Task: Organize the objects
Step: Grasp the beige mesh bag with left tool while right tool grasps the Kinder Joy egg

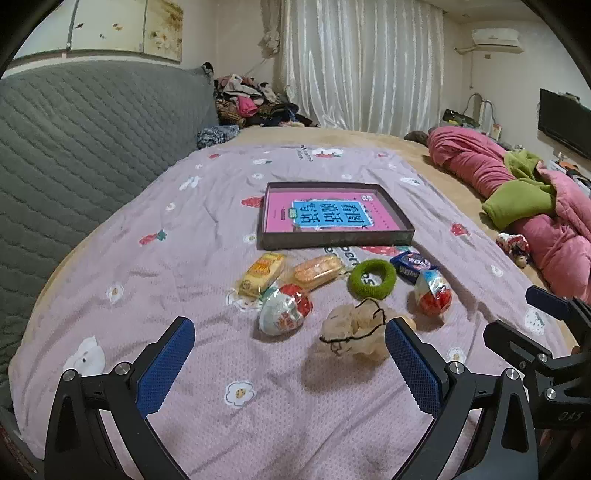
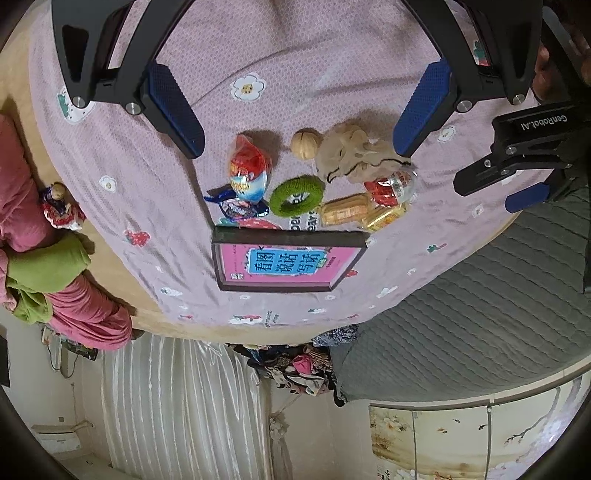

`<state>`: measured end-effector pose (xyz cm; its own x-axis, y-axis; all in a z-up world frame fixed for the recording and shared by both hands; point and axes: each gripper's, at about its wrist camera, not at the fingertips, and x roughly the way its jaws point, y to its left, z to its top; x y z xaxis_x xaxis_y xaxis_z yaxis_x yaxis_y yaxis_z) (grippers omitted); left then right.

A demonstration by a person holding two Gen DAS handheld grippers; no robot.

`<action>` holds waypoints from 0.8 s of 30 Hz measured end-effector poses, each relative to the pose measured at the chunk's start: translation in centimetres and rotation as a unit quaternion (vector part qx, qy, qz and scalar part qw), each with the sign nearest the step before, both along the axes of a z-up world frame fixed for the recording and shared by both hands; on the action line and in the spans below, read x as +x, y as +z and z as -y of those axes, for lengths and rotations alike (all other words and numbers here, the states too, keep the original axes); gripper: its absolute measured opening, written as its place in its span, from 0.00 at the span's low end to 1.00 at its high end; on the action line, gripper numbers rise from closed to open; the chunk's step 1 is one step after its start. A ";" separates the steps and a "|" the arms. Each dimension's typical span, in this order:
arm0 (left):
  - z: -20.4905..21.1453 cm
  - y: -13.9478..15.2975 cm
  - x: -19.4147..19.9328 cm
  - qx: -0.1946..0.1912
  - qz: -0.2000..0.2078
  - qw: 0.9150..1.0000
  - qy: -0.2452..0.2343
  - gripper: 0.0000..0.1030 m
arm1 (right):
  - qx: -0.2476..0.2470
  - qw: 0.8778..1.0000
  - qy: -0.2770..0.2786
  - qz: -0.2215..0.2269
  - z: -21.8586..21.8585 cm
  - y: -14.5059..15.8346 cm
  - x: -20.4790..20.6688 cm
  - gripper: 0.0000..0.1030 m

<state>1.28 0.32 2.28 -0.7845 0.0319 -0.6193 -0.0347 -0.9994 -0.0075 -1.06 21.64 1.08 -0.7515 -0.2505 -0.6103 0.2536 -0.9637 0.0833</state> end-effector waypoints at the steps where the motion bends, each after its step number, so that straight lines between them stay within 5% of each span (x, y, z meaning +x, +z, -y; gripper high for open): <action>1: -0.1 0.2 0.0 -0.003 -0.002 1.000 0.000 1.00 | 0.002 1.000 0.000 -0.003 0.0 0.3 -0.1 1.00; 16: 0.2 2.9 -2.9 -0.001 -0.012 1.000 -0.018 1.00 | 0.024 0.999 -0.005 -0.032 -0.6 3.6 -2.6 1.00; 24: 1.1 1.9 -7.5 0.006 0.022 1.000 -0.021 1.00 | 0.042 0.999 -0.011 -0.024 -0.6 3.3 -4.9 1.00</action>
